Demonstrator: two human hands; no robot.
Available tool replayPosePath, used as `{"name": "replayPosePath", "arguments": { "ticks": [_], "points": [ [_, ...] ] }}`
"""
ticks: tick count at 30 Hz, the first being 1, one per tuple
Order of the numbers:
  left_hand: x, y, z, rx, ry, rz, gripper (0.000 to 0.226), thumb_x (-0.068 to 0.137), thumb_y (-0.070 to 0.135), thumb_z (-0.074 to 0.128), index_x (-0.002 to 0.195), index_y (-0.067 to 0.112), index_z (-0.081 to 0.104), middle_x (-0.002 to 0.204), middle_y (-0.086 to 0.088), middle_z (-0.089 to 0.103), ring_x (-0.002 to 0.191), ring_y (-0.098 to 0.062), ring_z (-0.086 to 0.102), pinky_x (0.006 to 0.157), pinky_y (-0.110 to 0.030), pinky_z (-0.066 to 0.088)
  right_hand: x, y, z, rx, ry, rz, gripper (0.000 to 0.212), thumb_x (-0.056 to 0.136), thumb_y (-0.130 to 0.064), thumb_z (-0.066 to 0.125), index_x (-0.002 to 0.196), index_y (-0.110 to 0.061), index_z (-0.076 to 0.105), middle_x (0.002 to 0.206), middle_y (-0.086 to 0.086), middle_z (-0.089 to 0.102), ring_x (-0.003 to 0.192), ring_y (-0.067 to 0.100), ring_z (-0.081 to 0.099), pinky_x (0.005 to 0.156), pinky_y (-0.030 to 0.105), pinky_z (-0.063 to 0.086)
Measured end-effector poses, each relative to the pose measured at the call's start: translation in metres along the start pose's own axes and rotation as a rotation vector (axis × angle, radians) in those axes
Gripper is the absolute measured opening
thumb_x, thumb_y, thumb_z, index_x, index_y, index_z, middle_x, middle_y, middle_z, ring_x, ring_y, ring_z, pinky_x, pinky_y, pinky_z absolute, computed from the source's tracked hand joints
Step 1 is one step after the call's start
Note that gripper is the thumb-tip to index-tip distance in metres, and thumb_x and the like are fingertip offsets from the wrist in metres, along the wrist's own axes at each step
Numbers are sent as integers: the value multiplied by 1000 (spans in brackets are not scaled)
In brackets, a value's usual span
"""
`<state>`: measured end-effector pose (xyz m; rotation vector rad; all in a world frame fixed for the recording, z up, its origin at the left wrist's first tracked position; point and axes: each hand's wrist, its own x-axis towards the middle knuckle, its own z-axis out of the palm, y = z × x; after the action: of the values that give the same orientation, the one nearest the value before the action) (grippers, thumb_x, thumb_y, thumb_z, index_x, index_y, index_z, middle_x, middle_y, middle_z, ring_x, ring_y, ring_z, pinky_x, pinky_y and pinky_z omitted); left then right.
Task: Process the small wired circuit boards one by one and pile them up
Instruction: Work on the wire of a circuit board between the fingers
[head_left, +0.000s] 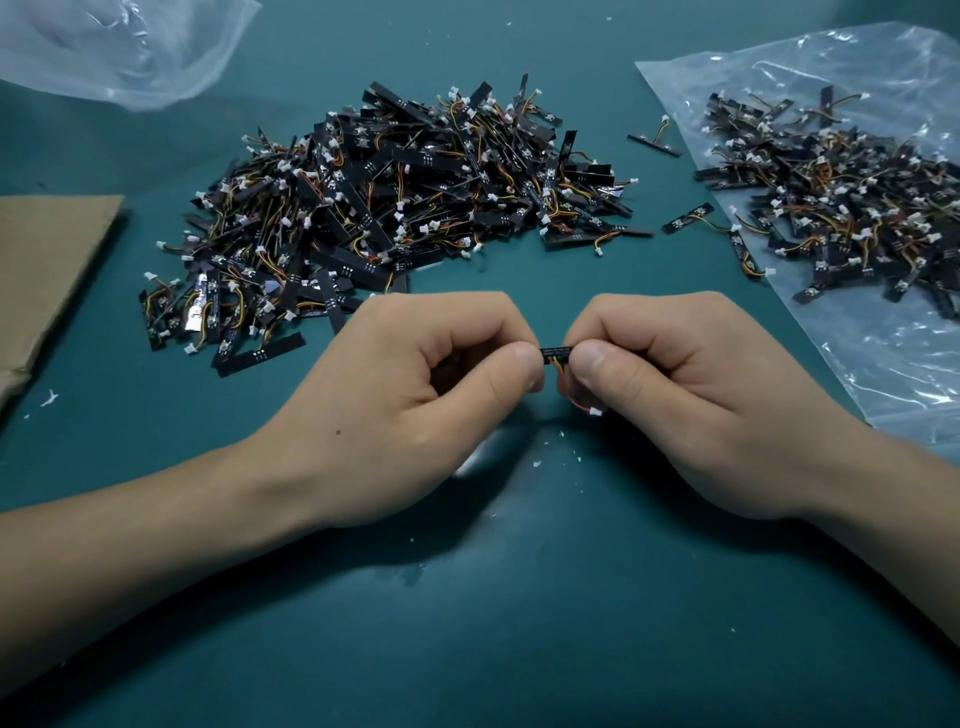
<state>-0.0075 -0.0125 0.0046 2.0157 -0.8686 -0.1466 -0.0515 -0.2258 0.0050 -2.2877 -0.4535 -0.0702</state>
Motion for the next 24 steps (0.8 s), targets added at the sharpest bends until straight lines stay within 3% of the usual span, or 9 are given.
{"name": "replayPosePath", "arguments": {
  "ticks": [4, 12, 18, 24],
  "points": [
    [0, 0, 0, 15, -3, -15, 21, 96, 20, 60, 76, 18, 67, 56, 2, 51, 51, -4, 42, 51, -14, 33, 1, 0, 0, -16, -19, 3, 23, 100, -25, 51, 79, -30, 60, 68, -7, 60, 67, 15, 56, 62, 26, 43],
    [0, 0, 1, 3, -1, -15, 20, 96, 22, 60, 79, 20, 68, 57, 0, 52, 50, -10, 43, 50, -18, 34, 0, -2, 0, -23, -18, 6, 25, 99, -26, 49, 75, -33, 55, 64, -9, 55, 65, 14, 53, 59, 24, 37],
    [-1, 1, -1, -2, -28, -15, 21, 96, 19, 59, 76, 17, 67, 57, 1, 52, 52, -5, 43, 52, -15, 34, -1, -1, 0, -57, -24, -6, 25, 98, -30, 48, 75, -29, 57, 65, -9, 57, 67, 17, 56, 61, 38, 44],
    [-1, 1, 0, 16, -21, -3, 24, 93, 14, 59, 70, 14, 63, 53, 1, 49, 49, -6, 40, 50, -14, 32, -1, -3, 0, -53, -55, 8, 28, 96, -45, 42, 75, -32, 56, 68, -6, 61, 67, 19, 58, 63, 43, 47]
  ]
}}
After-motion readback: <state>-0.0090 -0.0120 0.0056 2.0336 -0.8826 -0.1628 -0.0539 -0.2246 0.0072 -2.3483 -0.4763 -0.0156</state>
